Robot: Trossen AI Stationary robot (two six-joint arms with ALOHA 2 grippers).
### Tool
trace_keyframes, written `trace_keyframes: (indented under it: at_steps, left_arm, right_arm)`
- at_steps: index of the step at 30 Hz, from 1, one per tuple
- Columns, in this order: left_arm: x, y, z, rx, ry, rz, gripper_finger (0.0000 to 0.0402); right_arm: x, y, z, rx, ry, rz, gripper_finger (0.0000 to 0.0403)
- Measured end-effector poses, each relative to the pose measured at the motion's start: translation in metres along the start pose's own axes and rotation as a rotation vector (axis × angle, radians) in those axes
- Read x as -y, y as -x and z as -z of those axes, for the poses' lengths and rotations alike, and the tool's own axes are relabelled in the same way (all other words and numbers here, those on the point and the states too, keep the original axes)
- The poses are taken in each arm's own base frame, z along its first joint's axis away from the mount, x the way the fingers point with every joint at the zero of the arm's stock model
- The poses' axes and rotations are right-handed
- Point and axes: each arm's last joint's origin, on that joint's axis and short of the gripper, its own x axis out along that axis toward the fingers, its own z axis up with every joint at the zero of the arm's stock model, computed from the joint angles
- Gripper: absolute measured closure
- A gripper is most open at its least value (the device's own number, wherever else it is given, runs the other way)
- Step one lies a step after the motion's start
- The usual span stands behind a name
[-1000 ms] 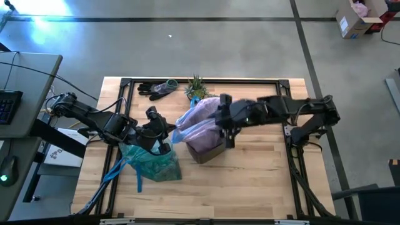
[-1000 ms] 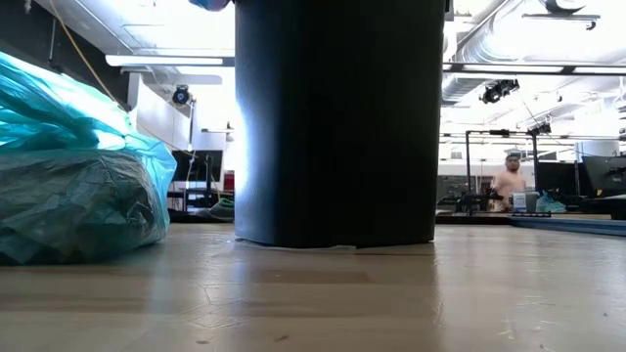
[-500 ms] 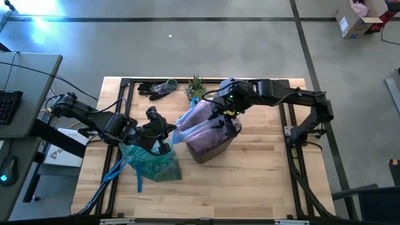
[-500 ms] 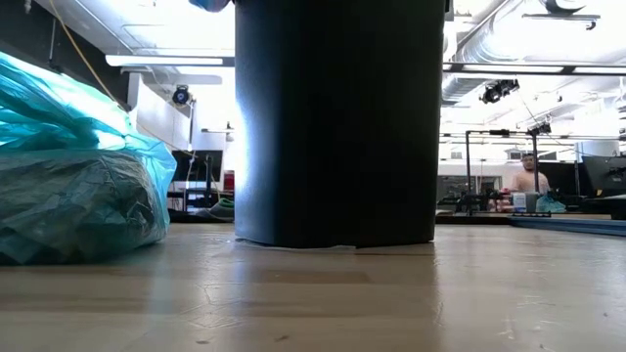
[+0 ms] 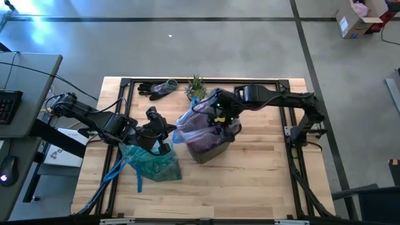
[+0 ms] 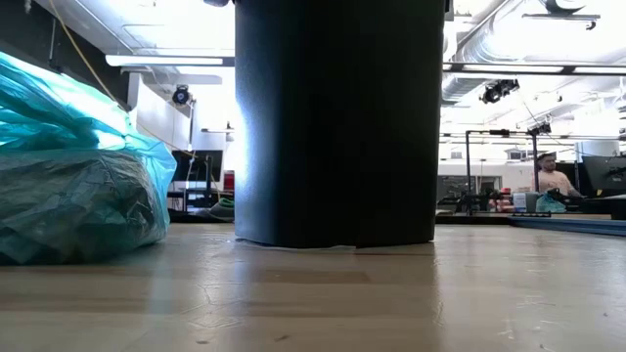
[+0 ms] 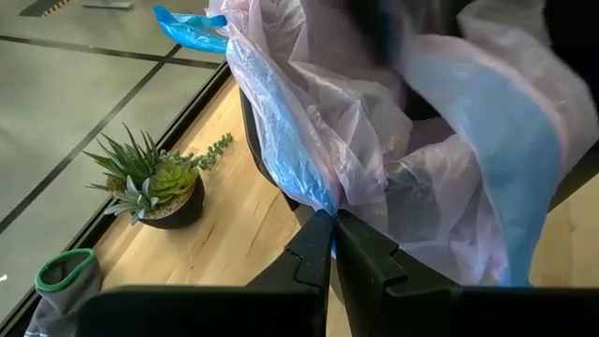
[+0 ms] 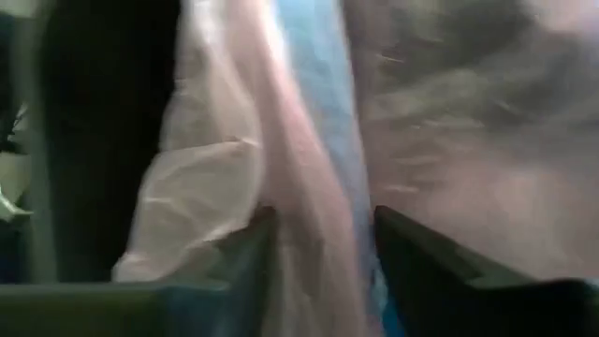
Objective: Place trash/remove bag and relplace
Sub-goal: Put the pink trash bag into the trash bin
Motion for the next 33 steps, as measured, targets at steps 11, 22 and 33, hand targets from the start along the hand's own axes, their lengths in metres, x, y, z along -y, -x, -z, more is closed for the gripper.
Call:
trace_keyframes:
  at_steps: [11, 22, 33]
  left_arm:
    - [-0.002, -0.001, 0.0, 0.002, 0.002, -0.021, 0.0401]
    - [-0.015, -0.01, 0.0, -0.044, 0.027, -0.081, 0.0401]
    - [-0.02, -0.018, -0.002, -0.077, 0.05, -0.047, 0.0401]
  right_arm:
    - [-0.035, 0.022, -0.005, 0.097, 0.136, 0.074, 0.0401]
    - [-0.112, 0.039, -0.006, 0.217, 0.26, 0.162, 0.0403]
    - [-0.172, -0.011, -0.006, 0.188, 0.36, 0.258, 0.0403]
